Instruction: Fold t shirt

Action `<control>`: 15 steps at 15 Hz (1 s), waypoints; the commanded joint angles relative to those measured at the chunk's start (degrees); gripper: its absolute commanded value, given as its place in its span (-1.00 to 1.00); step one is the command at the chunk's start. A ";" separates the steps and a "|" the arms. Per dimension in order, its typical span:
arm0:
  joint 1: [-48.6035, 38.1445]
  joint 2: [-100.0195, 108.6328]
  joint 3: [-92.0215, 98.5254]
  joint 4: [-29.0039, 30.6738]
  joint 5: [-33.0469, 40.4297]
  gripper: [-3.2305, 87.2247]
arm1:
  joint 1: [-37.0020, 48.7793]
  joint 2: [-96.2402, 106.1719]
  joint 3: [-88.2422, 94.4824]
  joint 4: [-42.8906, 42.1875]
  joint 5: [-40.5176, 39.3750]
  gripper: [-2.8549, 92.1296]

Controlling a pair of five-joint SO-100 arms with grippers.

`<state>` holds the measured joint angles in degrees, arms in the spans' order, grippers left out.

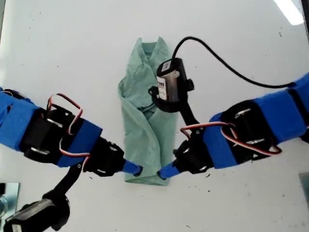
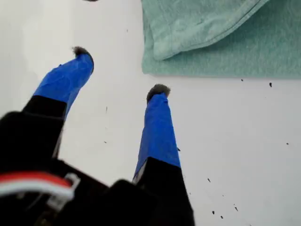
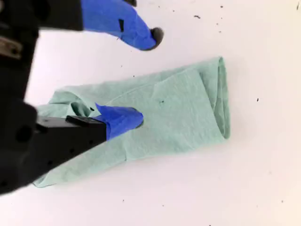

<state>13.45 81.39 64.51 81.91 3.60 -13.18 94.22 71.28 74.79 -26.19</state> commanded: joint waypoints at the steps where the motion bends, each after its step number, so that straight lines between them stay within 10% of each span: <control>1: -0.62 -2.90 -2.46 0.18 0.62 -0.36 | -0.88 -3.16 -5.01 -2.55 1.93 -0.41; 12: -1.67 -16.61 -3.16 -4.92 -0.97 -0.33 | -4.04 -22.94 -9.67 -4.92 10.90 -0.24; 15: -1.49 -19.42 -4.31 -8.88 1.67 -0.79 | -3.87 -29.09 -10.81 -5.10 11.78 -0.41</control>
<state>12.83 61.35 63.11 74.79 4.04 -16.26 66.45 62.84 70.40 -15.21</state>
